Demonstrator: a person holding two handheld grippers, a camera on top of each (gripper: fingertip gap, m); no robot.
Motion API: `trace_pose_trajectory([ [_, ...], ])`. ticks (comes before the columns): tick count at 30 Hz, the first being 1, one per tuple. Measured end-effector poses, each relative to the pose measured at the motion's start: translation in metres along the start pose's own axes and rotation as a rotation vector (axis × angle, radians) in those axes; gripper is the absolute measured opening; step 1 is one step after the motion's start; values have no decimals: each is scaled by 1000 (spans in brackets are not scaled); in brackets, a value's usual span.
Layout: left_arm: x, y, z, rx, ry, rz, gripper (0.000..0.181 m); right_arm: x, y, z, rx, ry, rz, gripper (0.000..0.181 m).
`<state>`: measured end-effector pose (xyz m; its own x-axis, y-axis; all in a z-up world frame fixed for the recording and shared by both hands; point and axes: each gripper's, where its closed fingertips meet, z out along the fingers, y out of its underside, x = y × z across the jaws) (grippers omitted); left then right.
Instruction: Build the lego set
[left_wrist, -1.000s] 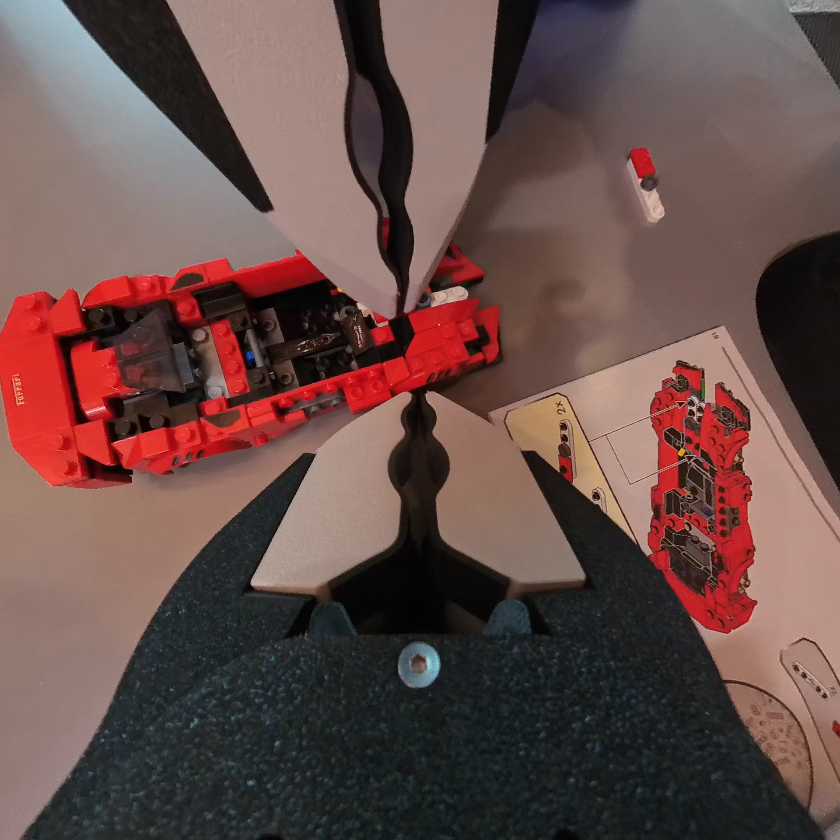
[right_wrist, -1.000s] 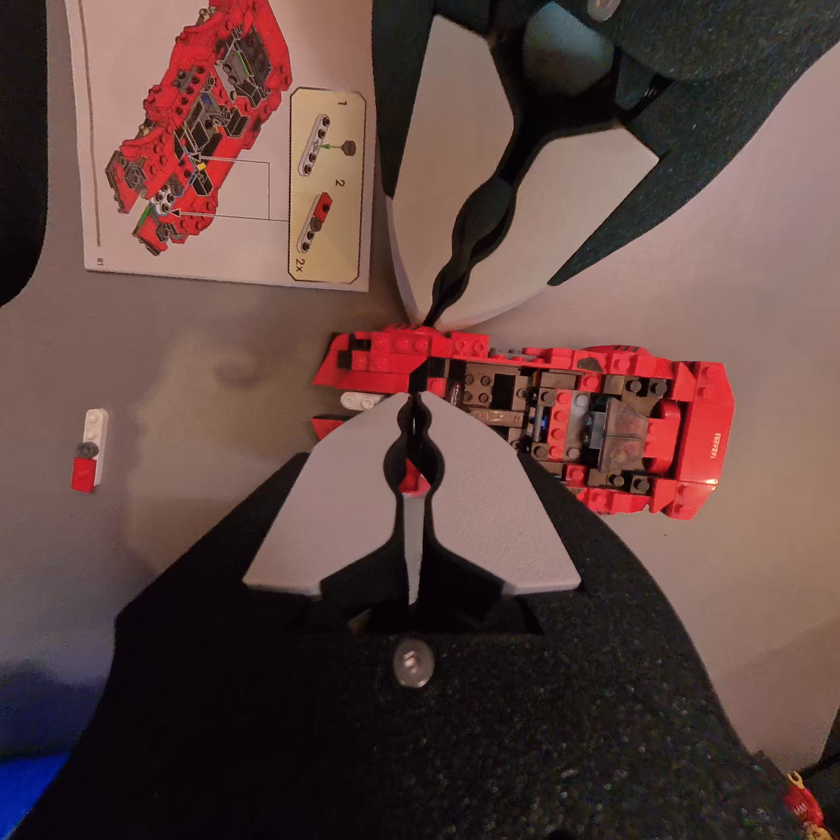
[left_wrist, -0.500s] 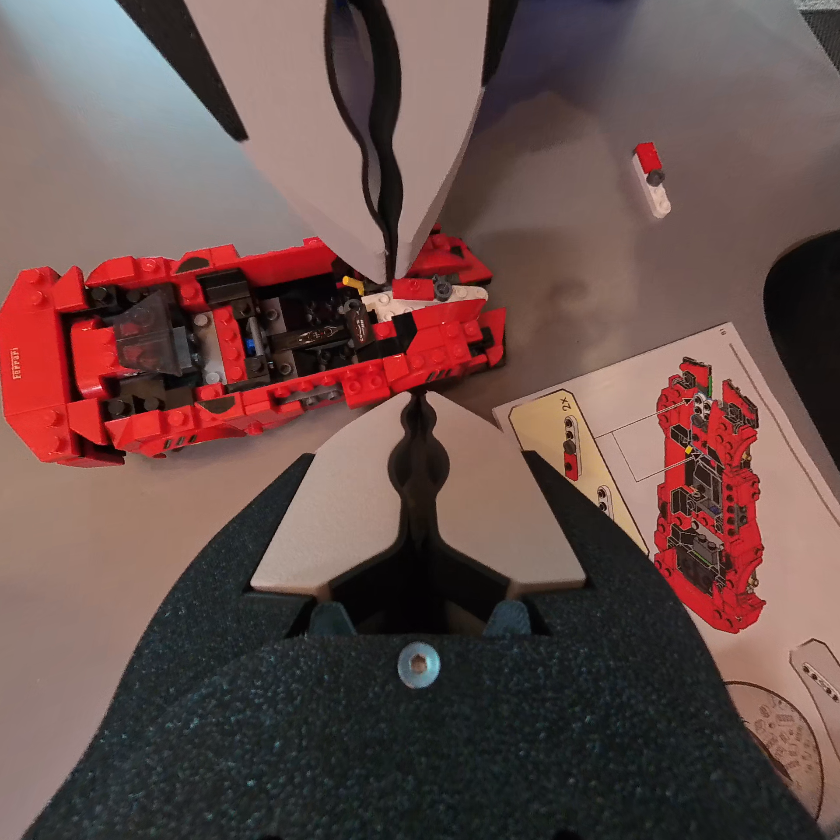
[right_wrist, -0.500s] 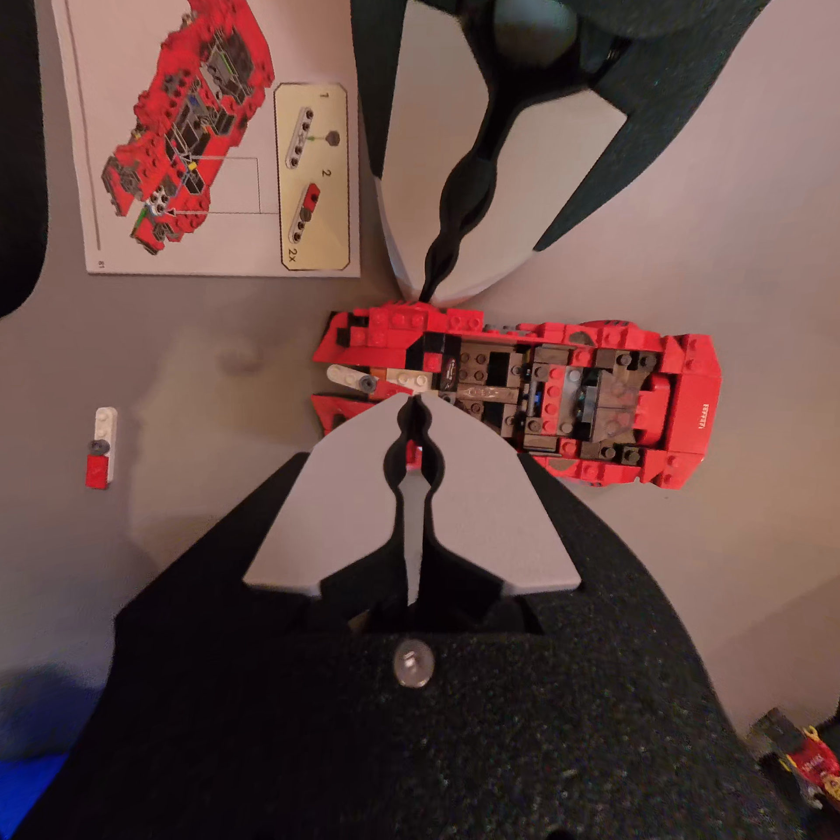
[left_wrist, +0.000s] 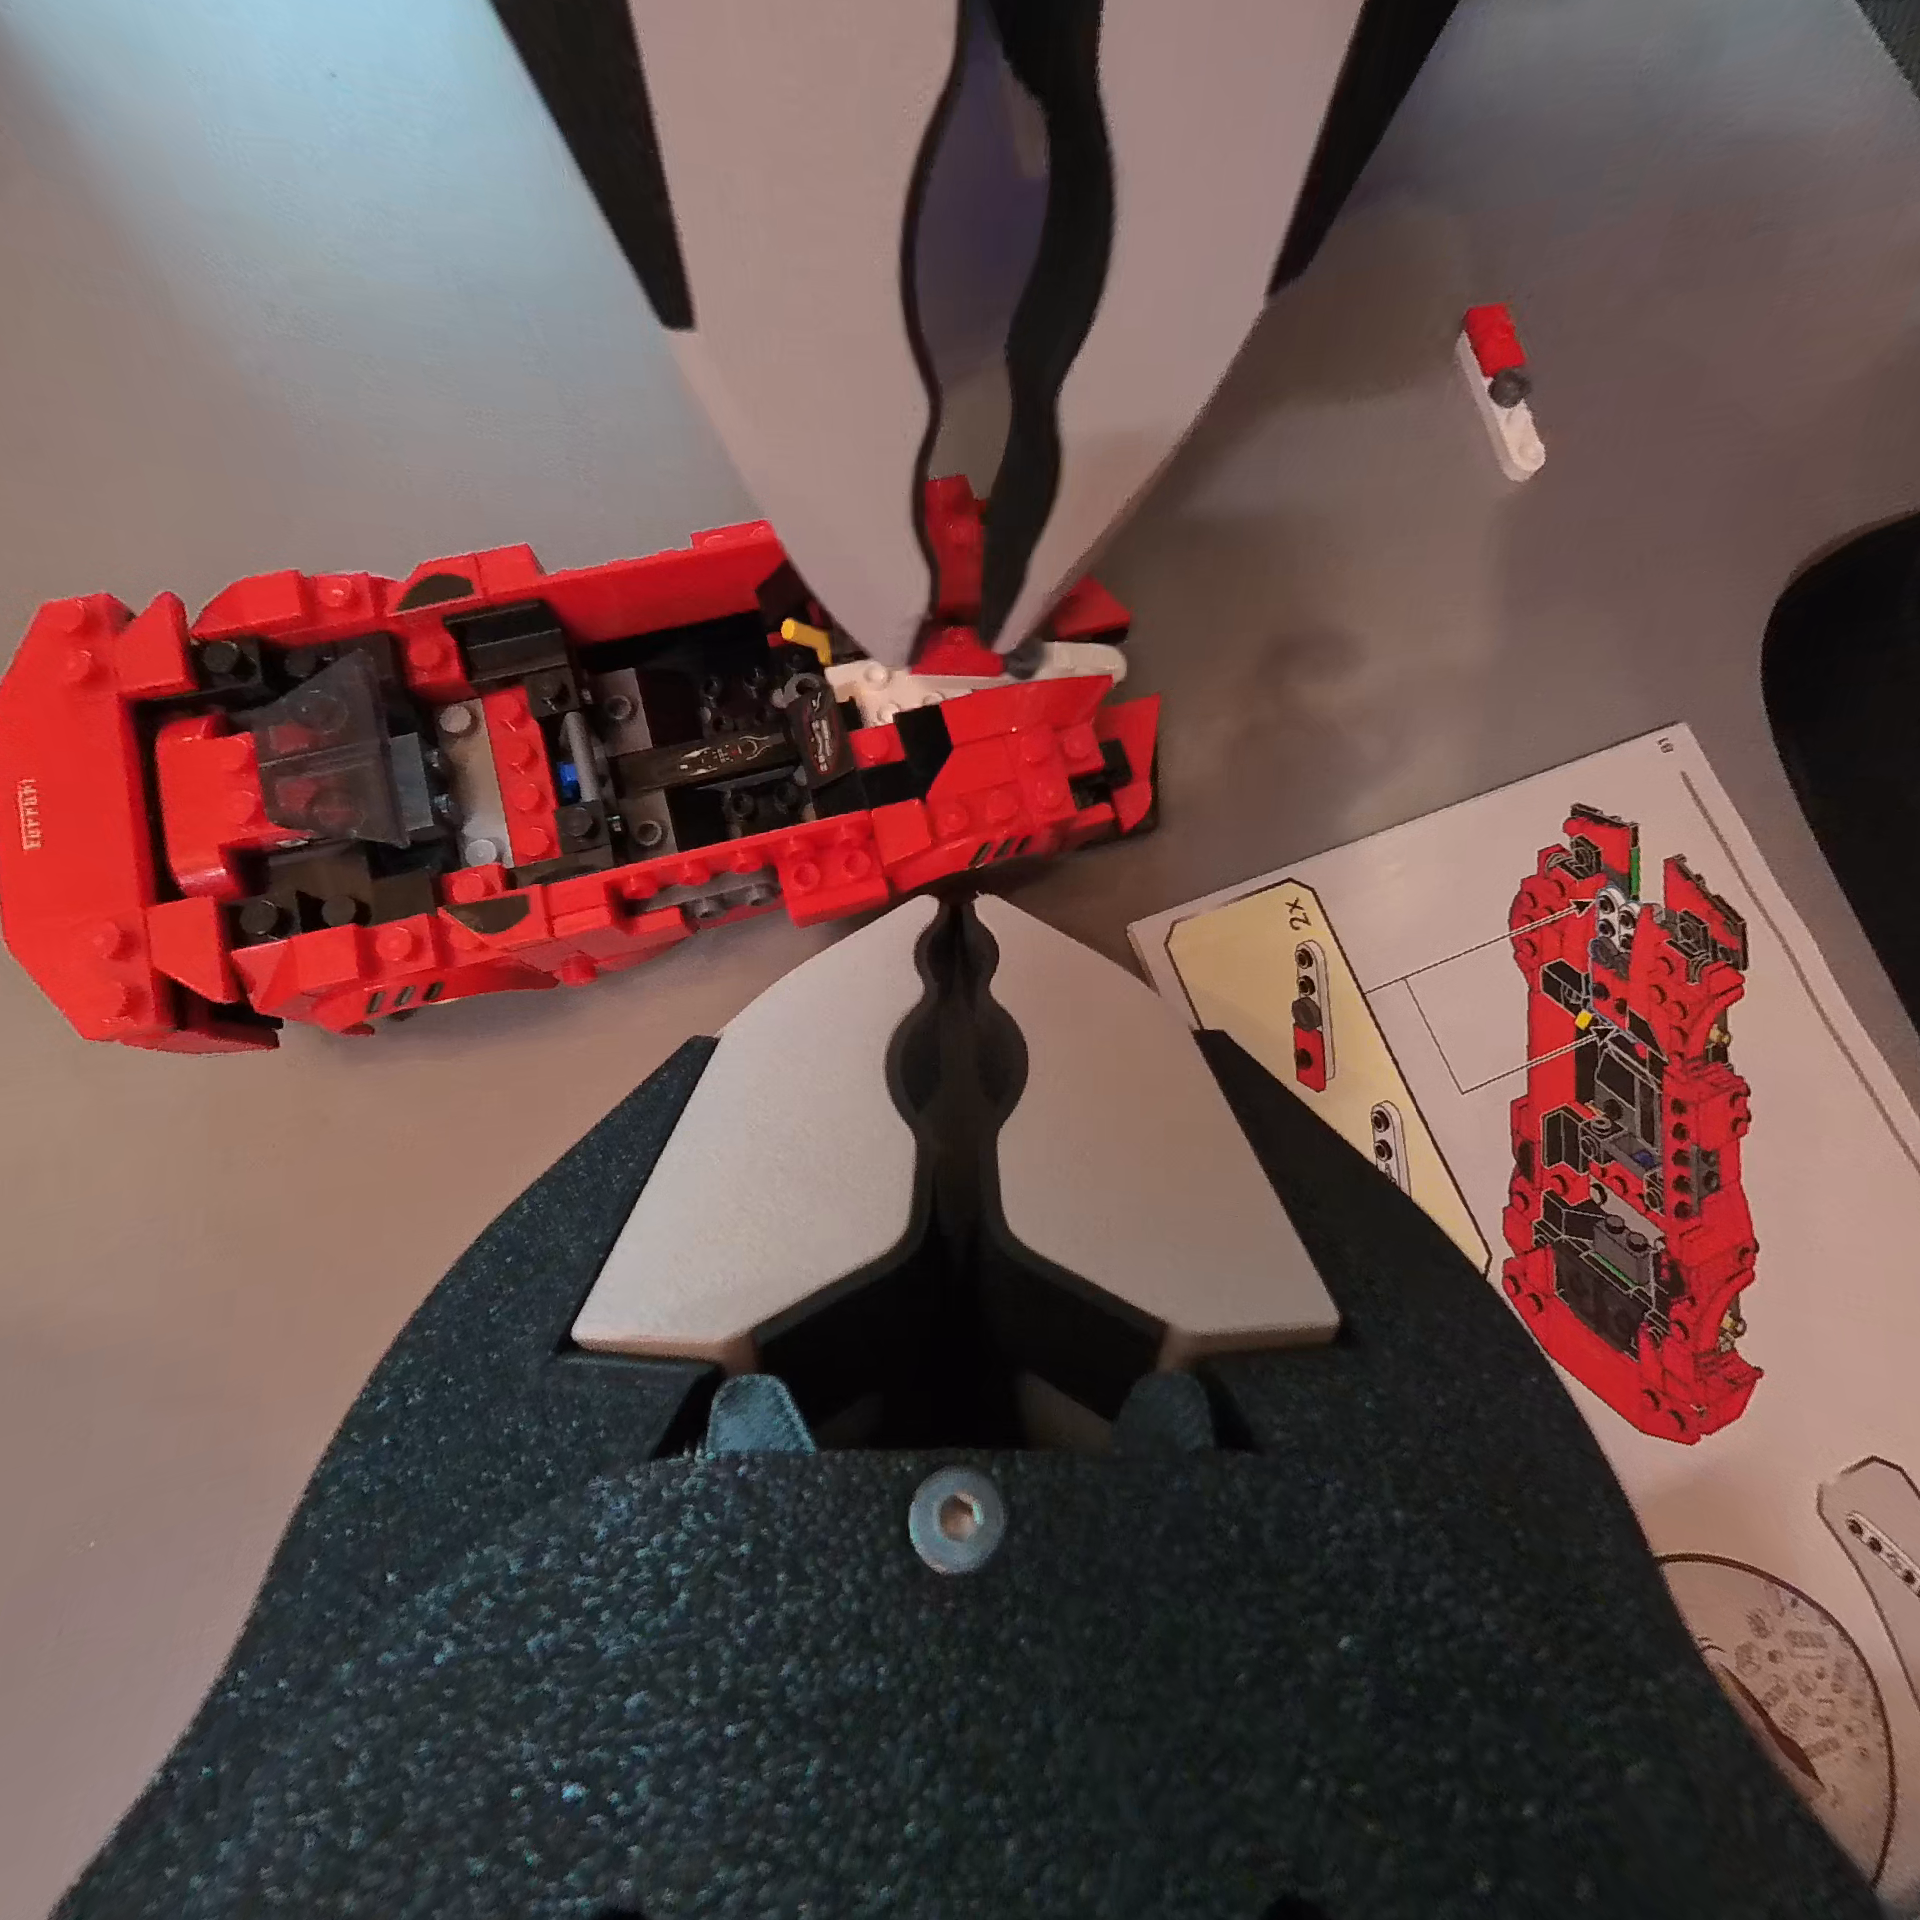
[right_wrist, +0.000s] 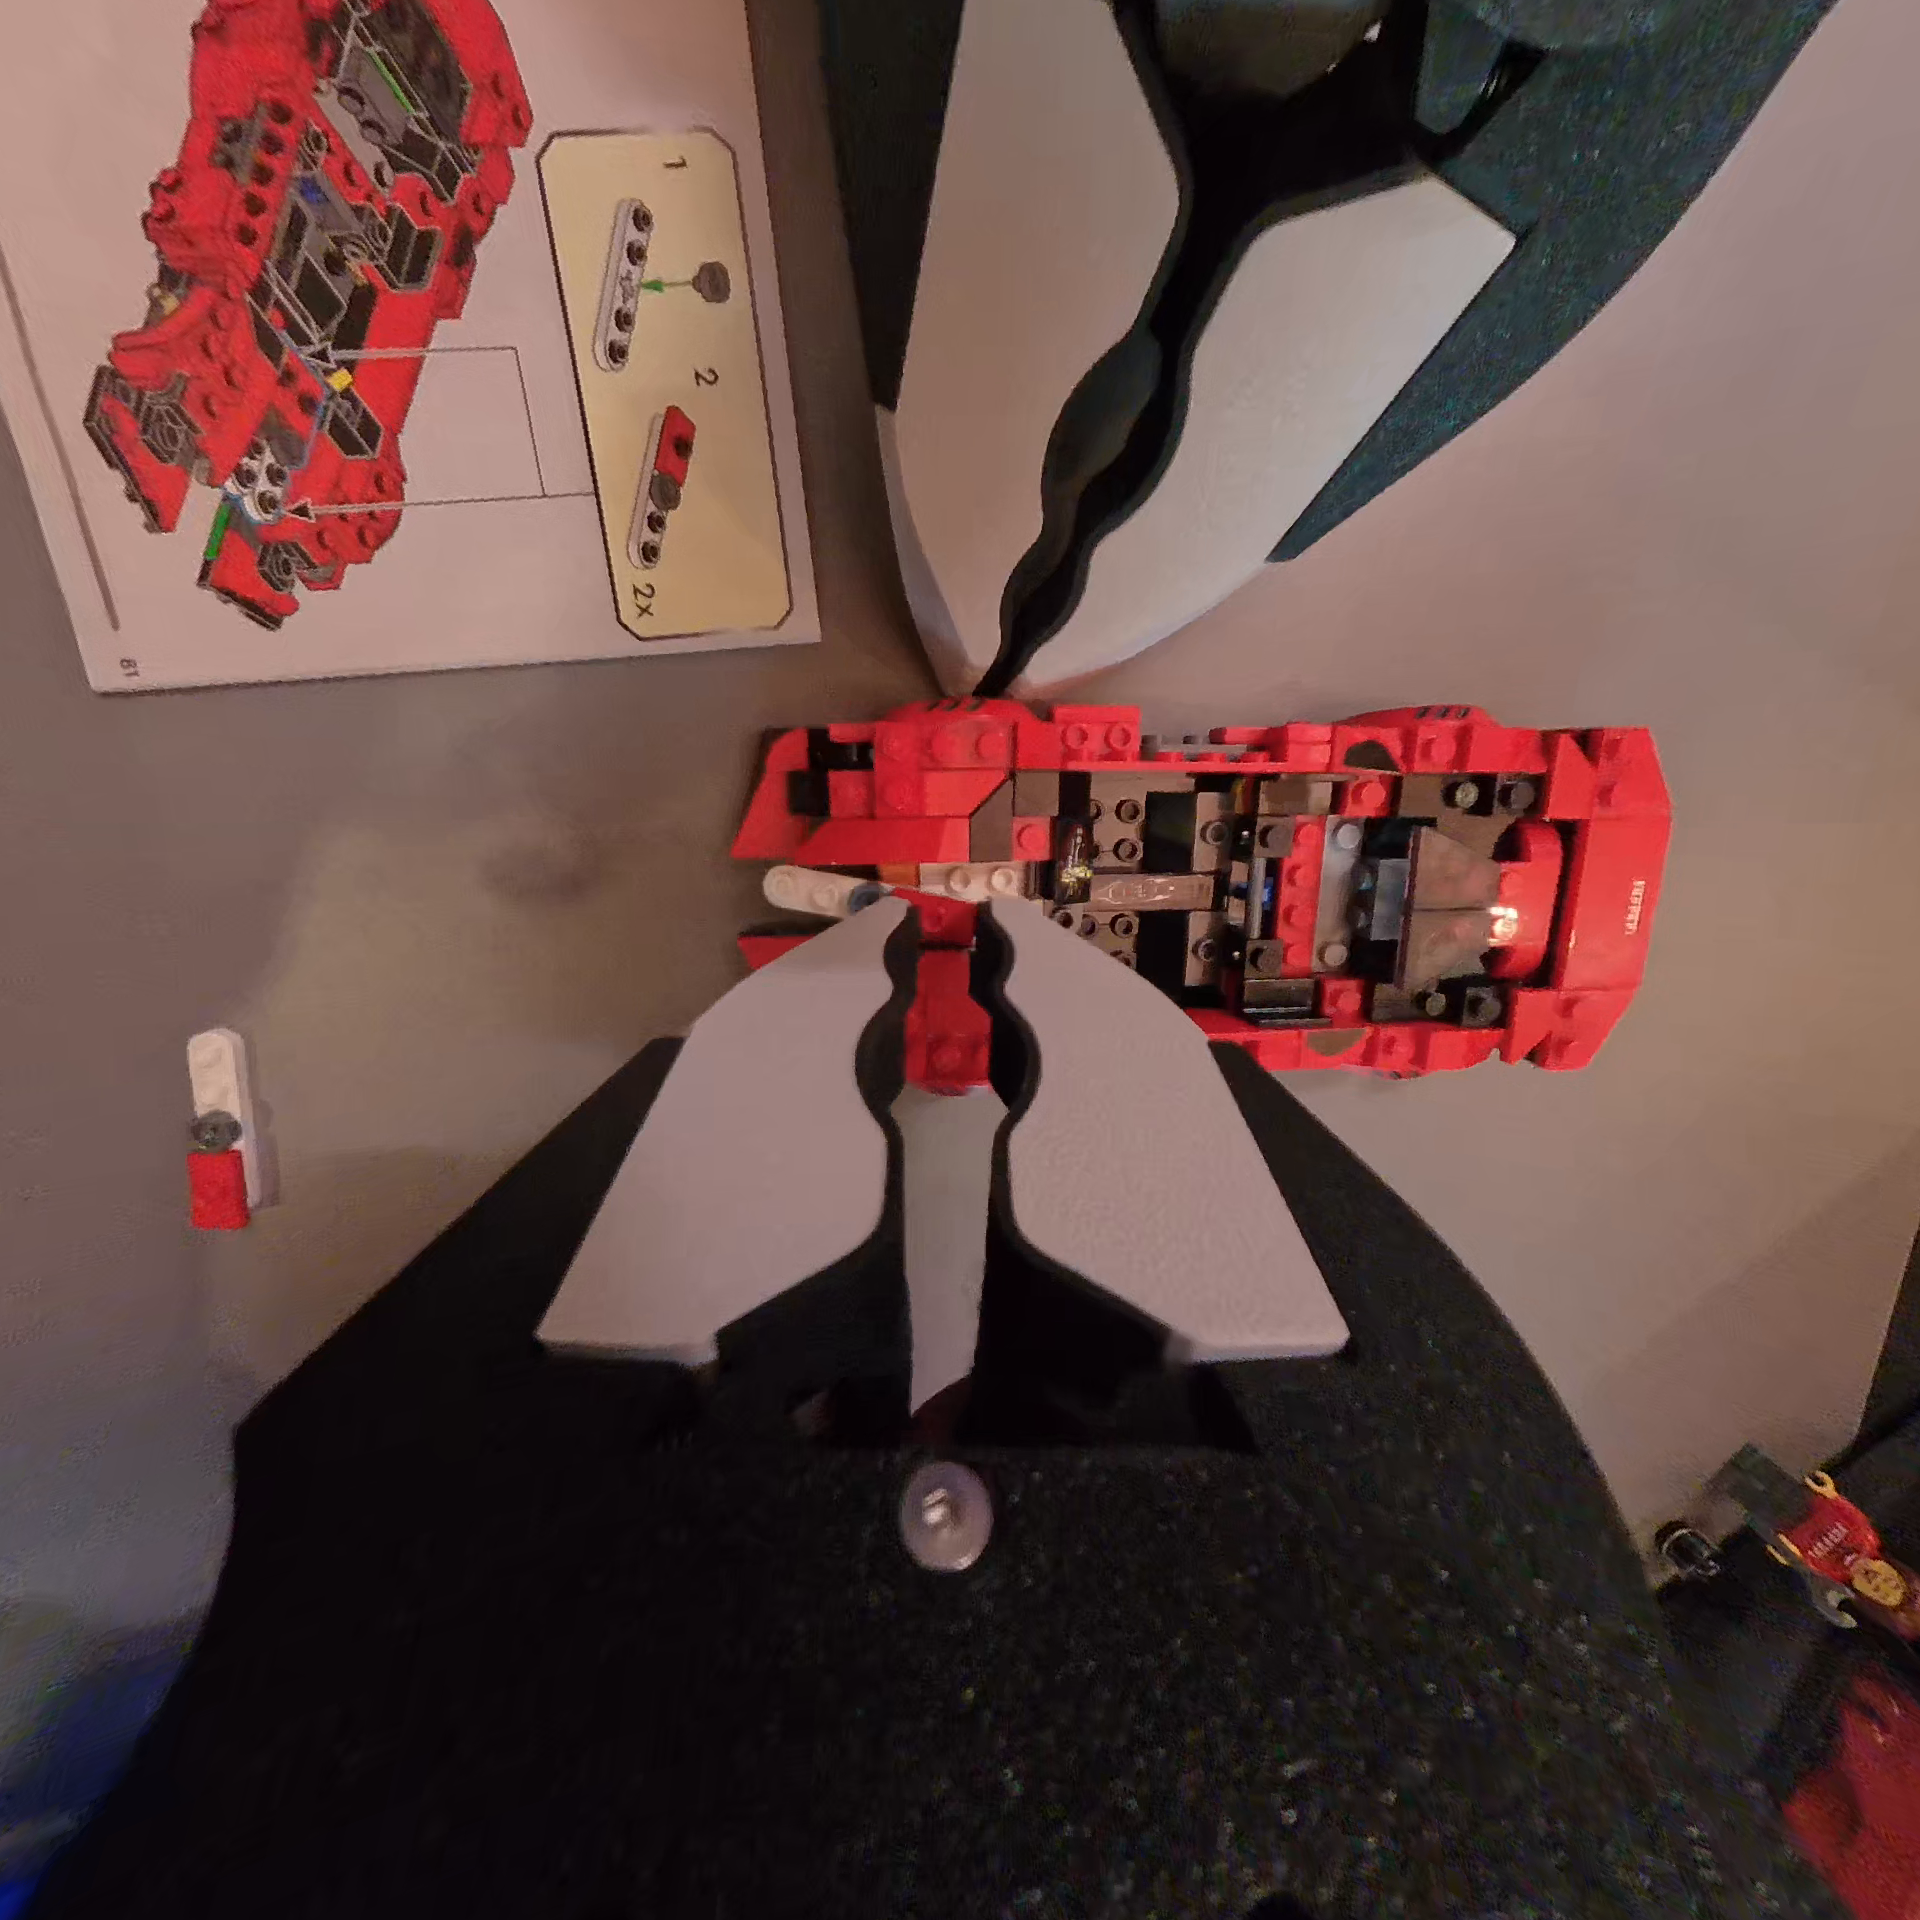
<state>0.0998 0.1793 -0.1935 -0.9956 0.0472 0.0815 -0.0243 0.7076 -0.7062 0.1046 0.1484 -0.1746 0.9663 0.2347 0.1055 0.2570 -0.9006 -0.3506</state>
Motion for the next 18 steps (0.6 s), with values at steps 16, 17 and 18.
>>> trace_pose_trajectory([
  [16, 1, -1, 2, 10, -10, 21, 1, 11, -6, 3, 51, -11, -24, 7],
  [17, 1, -1, 2, 12, -11, 22, 2, 11, -6, 3, 54, -12, -26, 6],
  [18, 1, -1, 2, 13, -11, 22, 2, 11, -6, 3, 58, -11, -27, 5],
])
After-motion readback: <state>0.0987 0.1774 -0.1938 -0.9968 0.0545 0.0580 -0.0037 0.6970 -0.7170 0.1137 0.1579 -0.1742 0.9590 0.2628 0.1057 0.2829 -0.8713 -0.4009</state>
